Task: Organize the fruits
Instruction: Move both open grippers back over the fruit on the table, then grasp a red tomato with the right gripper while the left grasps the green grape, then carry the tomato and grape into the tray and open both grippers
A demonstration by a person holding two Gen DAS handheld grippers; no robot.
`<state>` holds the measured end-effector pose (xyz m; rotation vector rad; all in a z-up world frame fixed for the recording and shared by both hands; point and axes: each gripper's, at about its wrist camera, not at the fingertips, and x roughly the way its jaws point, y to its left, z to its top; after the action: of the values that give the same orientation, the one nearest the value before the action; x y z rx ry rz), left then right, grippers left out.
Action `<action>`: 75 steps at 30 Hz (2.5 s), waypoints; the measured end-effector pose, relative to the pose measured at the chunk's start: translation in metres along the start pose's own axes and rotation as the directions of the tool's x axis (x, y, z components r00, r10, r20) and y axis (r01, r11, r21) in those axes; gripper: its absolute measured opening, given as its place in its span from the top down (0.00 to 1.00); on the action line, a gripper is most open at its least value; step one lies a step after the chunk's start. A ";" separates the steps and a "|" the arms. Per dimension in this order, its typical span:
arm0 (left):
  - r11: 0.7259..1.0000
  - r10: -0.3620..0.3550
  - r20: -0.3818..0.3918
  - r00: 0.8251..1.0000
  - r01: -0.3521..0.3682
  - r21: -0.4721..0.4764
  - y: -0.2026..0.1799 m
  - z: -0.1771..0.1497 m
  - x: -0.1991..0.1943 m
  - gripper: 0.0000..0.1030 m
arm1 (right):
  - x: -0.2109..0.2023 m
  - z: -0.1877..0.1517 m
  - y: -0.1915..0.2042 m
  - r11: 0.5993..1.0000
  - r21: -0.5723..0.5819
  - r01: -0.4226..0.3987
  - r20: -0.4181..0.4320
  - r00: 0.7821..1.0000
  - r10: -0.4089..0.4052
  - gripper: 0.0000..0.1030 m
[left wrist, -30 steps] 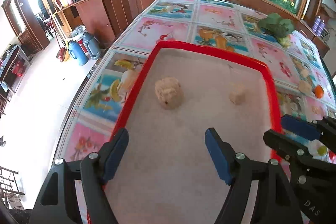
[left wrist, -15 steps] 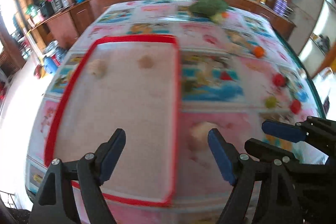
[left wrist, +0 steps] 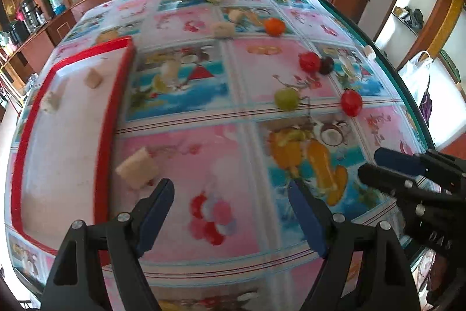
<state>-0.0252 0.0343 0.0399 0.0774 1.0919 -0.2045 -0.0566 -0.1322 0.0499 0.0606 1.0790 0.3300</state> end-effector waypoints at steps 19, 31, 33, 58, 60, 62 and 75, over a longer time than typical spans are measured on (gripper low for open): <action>0.999 0.045 -0.011 0.999 -0.045 -0.021 -0.024 0.047 0.025 0.20 | 0.048 0.048 -0.070 0.998 0.034 0.058 -0.010 0.998 -0.058 0.64; 0.999 0.044 -0.043 0.998 -0.044 0.001 -0.049 0.071 0.055 0.20 | 0.031 0.043 -0.084 0.999 0.019 0.029 0.048 0.998 -0.029 0.70; 0.999 0.043 -0.043 0.998 -0.043 0.000 -0.053 0.072 0.060 0.20 | 0.028 0.040 -0.087 0.999 0.023 0.031 0.047 0.998 -0.032 0.70; 0.990 -0.134 0.005 0.991 0.134 -0.052 -0.022 0.029 0.023 0.67 | 0.003 0.015 -0.067 0.998 0.012 0.058 0.080 0.995 -0.059 0.71; 0.988 -0.146 0.010 0.989 0.146 -0.059 -0.018 0.022 0.018 0.67 | 0.000 0.010 -0.063 0.998 0.011 0.062 0.082 0.995 -0.062 0.71; 0.986 -0.152 0.015 0.988 0.152 -0.065 -0.014 0.016 0.013 0.67 | -0.002 0.004 -0.058 0.998 0.015 0.065 0.083 0.994 -0.066 0.71; 0.982 -0.125 0.082 0.989 0.135 -0.129 0.041 -0.006 -0.020 0.67 | 0.003 0.002 -0.001 1.000 -0.015 0.025 0.082 0.996 -0.024 0.71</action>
<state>-0.0305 0.0778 0.0532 -0.1215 1.0357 -0.2487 -0.0532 -0.1321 0.0480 0.0462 0.9950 0.3114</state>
